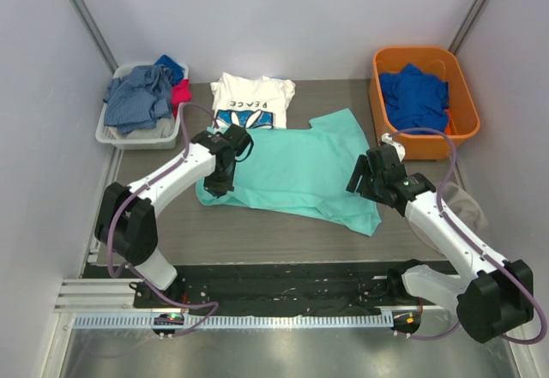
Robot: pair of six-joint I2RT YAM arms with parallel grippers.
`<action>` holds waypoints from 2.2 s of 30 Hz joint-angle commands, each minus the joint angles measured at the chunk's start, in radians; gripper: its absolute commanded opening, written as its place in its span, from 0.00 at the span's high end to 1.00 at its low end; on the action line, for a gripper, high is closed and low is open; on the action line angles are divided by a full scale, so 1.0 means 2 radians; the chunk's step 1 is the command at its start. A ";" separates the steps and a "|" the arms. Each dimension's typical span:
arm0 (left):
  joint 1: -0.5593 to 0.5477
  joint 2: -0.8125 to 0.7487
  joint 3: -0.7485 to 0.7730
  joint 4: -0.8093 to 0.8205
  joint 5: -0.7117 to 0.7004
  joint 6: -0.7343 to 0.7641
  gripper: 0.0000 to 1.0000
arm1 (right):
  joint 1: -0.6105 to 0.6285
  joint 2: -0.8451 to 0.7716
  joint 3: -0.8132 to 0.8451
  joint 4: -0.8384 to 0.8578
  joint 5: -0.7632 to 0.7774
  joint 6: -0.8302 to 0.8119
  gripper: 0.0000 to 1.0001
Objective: Fold and stack the t-shirts
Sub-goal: Flatten the tshirt out
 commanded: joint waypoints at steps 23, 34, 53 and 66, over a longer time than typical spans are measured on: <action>0.003 -0.033 -0.024 0.010 0.019 0.004 1.00 | -0.044 -0.065 -0.111 0.009 0.047 0.053 0.38; 0.003 -0.033 -0.029 0.013 0.020 0.003 1.00 | -0.066 -0.038 -0.132 0.047 0.015 0.054 0.40; 0.003 -0.036 -0.036 0.014 0.014 0.002 1.00 | -0.071 -0.016 -0.141 0.079 0.006 0.054 0.91; 0.003 -0.036 -0.035 0.012 0.013 0.003 1.00 | -0.071 -0.039 -0.127 0.060 0.019 0.044 0.68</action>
